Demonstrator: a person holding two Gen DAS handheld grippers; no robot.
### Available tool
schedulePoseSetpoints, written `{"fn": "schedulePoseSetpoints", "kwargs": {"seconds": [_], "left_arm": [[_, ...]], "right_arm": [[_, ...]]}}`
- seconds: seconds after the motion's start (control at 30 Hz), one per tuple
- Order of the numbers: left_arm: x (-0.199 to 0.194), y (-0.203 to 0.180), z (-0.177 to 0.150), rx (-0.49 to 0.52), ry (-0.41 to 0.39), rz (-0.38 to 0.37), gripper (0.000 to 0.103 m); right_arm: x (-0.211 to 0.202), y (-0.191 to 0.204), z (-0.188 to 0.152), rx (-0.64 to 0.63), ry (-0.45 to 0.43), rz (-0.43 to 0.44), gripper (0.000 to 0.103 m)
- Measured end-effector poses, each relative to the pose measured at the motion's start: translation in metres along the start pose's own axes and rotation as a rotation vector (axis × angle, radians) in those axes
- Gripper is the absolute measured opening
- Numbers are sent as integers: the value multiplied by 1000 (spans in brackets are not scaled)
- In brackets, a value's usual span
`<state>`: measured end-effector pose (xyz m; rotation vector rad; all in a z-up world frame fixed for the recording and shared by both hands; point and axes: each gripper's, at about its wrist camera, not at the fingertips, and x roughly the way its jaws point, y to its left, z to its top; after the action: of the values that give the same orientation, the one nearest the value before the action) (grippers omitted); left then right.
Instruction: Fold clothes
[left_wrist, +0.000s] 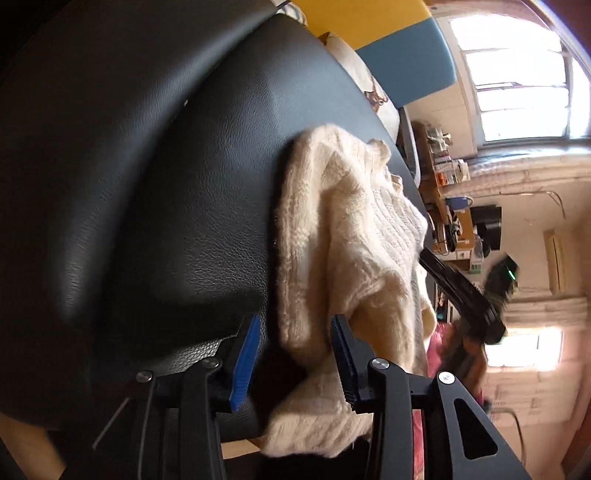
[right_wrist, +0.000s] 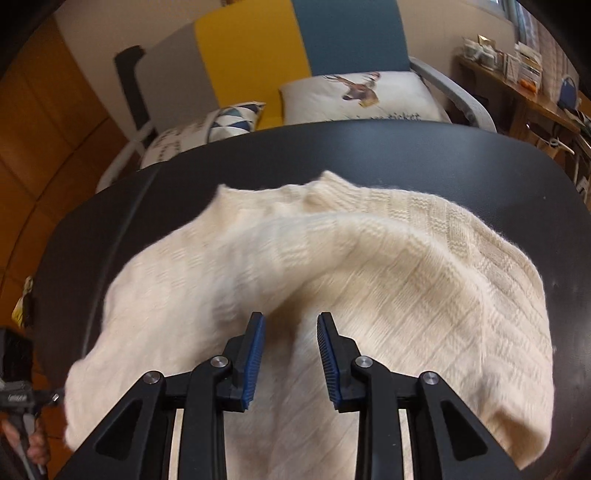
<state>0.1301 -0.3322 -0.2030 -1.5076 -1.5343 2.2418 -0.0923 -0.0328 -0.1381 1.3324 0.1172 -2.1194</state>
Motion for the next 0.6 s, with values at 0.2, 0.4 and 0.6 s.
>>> {"fn": "schedulePoseSetpoints", "kwargs": {"seconds": [0.2,0.4,0.6], "left_arm": [[7,-2,-3,-43,-26,-22,42],[9,-7,-5,-38,-105,-19,8],[-20,-27,8,31,-262,17,5]], "right_arm": [[-13,25,-44,-50,13,89,29],[10,48,-74,-119,118,51,29],[39,65,-68,-156,177,23,29]]}}
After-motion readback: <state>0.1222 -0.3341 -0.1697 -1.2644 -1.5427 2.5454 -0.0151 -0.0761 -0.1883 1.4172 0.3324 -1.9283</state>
